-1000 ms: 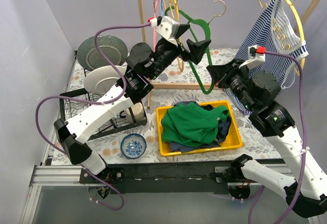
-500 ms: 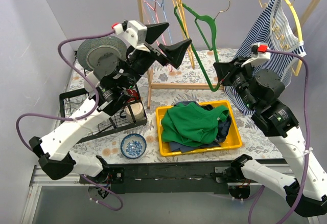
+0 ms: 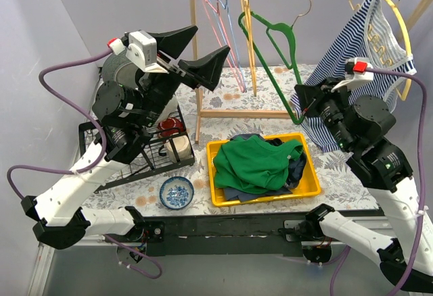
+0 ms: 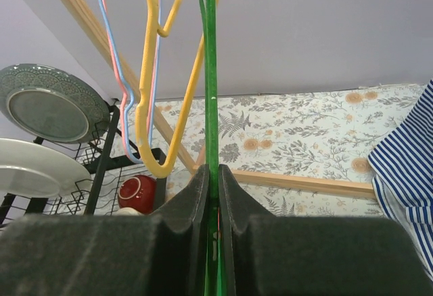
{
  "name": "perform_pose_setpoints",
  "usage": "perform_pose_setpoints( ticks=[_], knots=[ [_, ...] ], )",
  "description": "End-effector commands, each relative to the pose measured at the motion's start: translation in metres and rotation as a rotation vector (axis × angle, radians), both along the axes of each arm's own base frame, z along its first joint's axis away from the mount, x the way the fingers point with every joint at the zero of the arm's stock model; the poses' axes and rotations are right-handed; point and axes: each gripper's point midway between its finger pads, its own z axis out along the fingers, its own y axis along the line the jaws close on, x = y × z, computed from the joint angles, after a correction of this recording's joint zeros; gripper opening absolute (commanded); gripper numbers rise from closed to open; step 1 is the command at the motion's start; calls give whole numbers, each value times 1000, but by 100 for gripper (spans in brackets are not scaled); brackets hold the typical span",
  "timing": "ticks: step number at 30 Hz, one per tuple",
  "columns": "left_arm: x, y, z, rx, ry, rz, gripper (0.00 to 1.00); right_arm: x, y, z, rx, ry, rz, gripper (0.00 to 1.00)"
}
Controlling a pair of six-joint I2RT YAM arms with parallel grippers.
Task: Remove the tank top from the hanger
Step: Place the hanger at the clothesline.
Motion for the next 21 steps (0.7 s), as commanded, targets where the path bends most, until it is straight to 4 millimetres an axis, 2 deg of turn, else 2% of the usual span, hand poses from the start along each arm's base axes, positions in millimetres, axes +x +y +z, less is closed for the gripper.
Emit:
perform_pose_setpoints(
  ticks=[1, 12, 21],
  knots=[
    [2, 7, -7, 11, 16, 31, 98, -12, -11, 25, 44, -85, -10, 1],
    [-2, 14, -3, 0, 14, 39, 98, -25, -28, 42, 37, -146, -44, 1],
    [-4, 20, -4, -5, 13, 52, 98, -30, -33, 49, 73, -181, -54, 1]
  ],
)
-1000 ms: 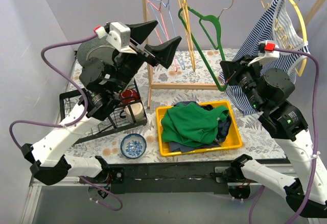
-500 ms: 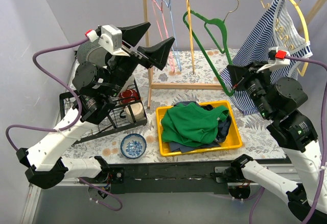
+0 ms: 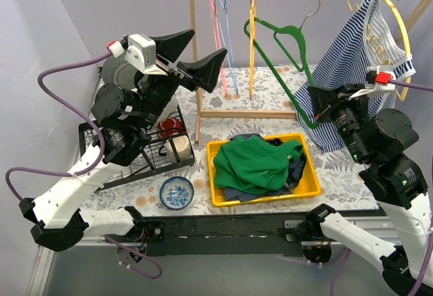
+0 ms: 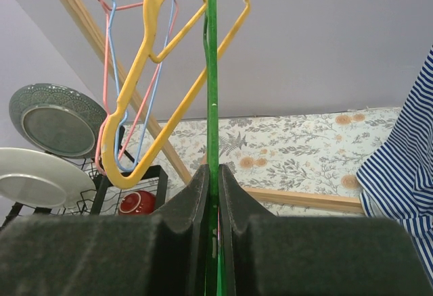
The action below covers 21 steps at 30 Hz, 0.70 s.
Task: Remove the tank top from the hanger
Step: Place the hanger at the clothesline.
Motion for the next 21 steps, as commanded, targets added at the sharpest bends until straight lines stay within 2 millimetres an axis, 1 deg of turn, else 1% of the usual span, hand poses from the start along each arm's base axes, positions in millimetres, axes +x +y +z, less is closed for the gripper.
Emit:
perform_pose_setpoints(
  ticks=[1, 9, 10, 12, 13, 14, 16, 18, 20, 21],
  knots=[
    [-7, 16, 8, -13, -19, 29, 98, -7, -12, 28, 57, -98, -33, 1],
    [-5, 18, 6, -7, -18, 48, 98, -17, -18, 36, 78, -111, -27, 1],
    [-5, 19, 7, -9, -18, 52, 98, -19, -17, 38, 107, -113, -20, 1],
    [-4, 18, 4, -3, -13, 53, 98, -22, -16, 35, 145, -114, -5, 1],
    [-4, 18, 3, -3, -13, 53, 98, -24, -14, 40, 200, -125, 7, 1],
    [-4, 18, 4, -7, -13, 51, 98, -21, -10, 31, 209, -109, 16, 1],
    [-3, 16, 2, -7, -8, 45, 98, -23, -9, 32, 281, -110, 29, 1],
    [-4, 15, 2, -6, -3, 37, 98, -20, -5, 25, 311, -89, 32, 1],
    [-4, 14, 1, -6, 0, 33, 98, -19, -2, 26, 368, -80, 44, 1],
    [-5, 15, 2, -8, -1, 31, 98, -16, 0, 22, 373, -69, 45, 1]
  ],
)
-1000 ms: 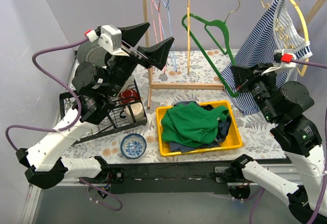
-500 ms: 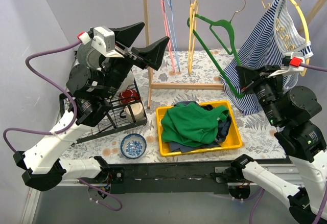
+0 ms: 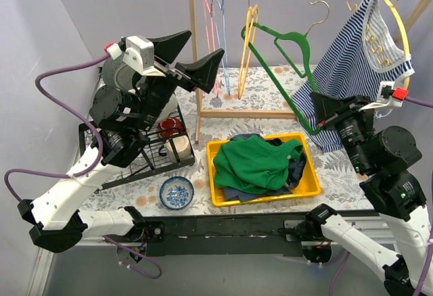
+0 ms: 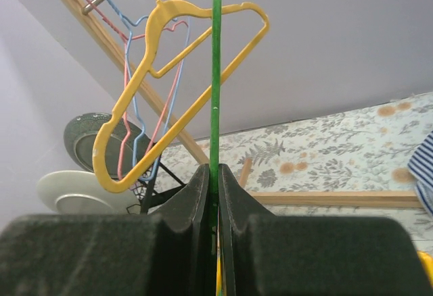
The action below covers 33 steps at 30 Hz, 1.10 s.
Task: Remove the tank top from the hanger
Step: Place the hanger at the clothesline.
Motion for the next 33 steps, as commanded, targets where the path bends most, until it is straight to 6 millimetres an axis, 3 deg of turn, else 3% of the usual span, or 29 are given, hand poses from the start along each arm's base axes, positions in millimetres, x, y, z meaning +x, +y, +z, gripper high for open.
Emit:
perform_pose_setpoints(
  ticks=[1, 11, 15, 18, 20, 21, 24, 33],
  knots=[
    [-5, 8, 3, -6, 0, 6, 98, 1, 6, 24, 185, -48, 26, 1],
    [-4, 8, 3, -5, 1, 9, 98, -3, -25, 33, 344, -41, -96, 1],
    [-1, 5, -1, 9, 7, 14, 98, -4, -27, 33, 351, -50, -101, 1],
    [1, 4, -5, 16, 12, 18, 98, -2, -24, 41, 267, -76, -99, 1],
    [0, 5, -5, 15, 11, 18, 98, 9, -17, 34, 148, -50, -108, 1],
    [0, 5, -6, 14, 11, 19, 98, 7, -20, 45, 140, -58, -118, 1],
    [-1, 8, -7, 12, 12, 24, 98, 16, -19, 40, 73, -44, -144, 1],
    [-2, 15, -9, 17, 7, 49, 98, 24, -27, 53, -57, -79, -210, 1]
  ],
)
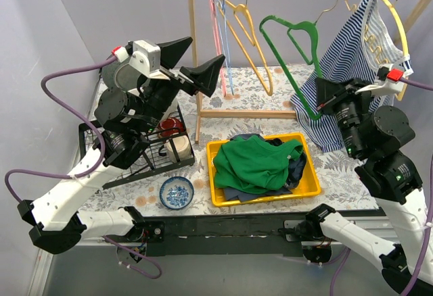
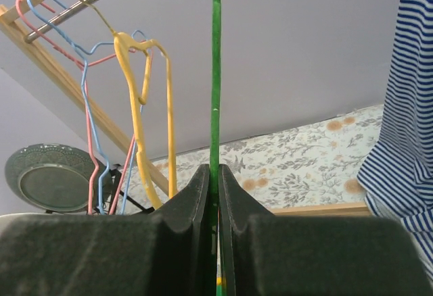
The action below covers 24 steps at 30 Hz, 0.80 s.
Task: Remove the tank top from the hanger
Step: Place the hanger at the clothesline.
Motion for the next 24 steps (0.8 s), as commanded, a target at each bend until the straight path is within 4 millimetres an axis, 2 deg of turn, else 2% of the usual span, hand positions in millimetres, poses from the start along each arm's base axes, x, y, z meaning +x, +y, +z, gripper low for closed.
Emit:
perform_pose_setpoints(
  ticks=[1, 8, 17, 24],
  knots=[
    [-8, 17, 11, -20, -29, 31, 98, -8, -17, 46, -31, -119, -57, 1],
    [-7, 15, 6, -16, -29, 27, 98, 5, -13, 55, -79, -117, -78, 1],
    [-9, 20, 4, -17, -27, 36, 98, 33, -6, 43, -126, -49, -132, 1],
    [-11, 25, 0, -13, -23, 46, 98, 48, 5, 46, -166, -65, -130, 1]
  ],
)
